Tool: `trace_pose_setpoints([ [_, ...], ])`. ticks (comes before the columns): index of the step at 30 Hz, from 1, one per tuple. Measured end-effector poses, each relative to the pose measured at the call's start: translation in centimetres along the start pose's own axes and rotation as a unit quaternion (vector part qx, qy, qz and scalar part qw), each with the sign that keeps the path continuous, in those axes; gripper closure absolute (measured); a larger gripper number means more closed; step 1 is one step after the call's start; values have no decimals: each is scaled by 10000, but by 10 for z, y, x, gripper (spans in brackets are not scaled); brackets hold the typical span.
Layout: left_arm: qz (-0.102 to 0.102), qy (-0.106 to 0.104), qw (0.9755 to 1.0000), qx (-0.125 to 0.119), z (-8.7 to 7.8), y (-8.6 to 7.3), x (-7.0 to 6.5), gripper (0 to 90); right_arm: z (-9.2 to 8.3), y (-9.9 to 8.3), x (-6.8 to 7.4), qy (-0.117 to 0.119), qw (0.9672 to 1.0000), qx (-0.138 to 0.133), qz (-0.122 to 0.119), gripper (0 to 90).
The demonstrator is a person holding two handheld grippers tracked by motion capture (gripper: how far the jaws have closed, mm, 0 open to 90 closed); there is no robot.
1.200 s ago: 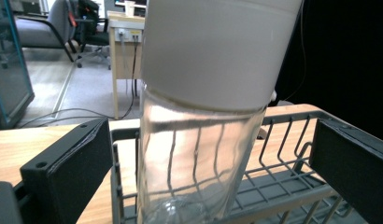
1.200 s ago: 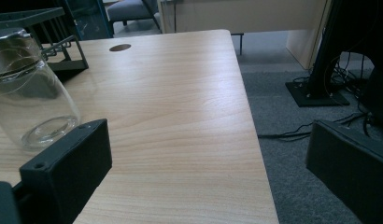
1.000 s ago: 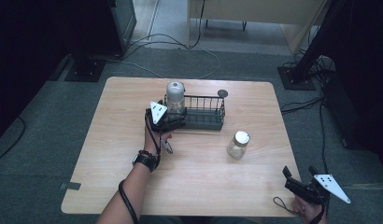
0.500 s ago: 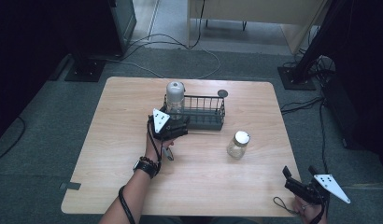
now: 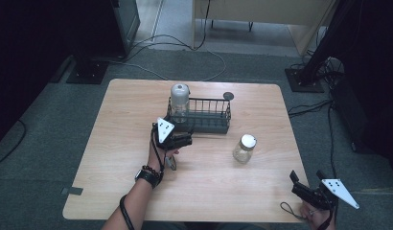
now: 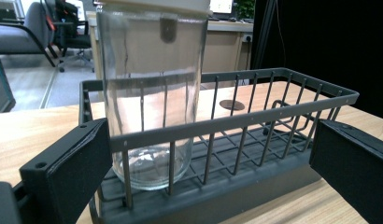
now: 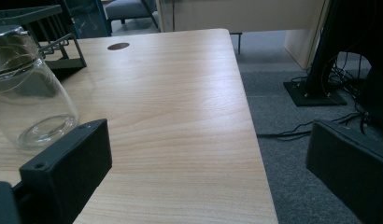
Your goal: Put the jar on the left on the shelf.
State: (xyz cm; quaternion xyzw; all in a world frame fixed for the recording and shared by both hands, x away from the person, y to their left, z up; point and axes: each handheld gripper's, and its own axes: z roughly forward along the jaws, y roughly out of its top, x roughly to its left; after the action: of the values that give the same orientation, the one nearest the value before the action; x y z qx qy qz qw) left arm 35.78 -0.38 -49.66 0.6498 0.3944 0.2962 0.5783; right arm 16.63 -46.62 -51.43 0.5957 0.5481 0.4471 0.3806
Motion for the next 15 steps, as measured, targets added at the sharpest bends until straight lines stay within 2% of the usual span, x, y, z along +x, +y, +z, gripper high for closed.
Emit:
trace_pose_setpoints([
  [8,-42,-68,9999,89,-3,-7,1,0,0,0,0,-5,10000,3,2,1],
  [10,-101,-149,9998,120,-4,-9,2,0,0,0,0,-7,10000,5,1,1],
  [11,-196,-273,9993,174,-5,-10,2,0,0,0,0,-6,10000,16,-6,0],
  [12,-196,-273,9993,174,-5,-10,2,0,0,0,0,-6,10000,16,-6,0],
  [13,-224,-366,9987,258,-6,-11,3,0,0,0,1,-3,10000,23,-6,1],
  [15,-224,-366,9987,258,-6,-11,3,0,1,0,1,-8,10000,31,0,1],
])
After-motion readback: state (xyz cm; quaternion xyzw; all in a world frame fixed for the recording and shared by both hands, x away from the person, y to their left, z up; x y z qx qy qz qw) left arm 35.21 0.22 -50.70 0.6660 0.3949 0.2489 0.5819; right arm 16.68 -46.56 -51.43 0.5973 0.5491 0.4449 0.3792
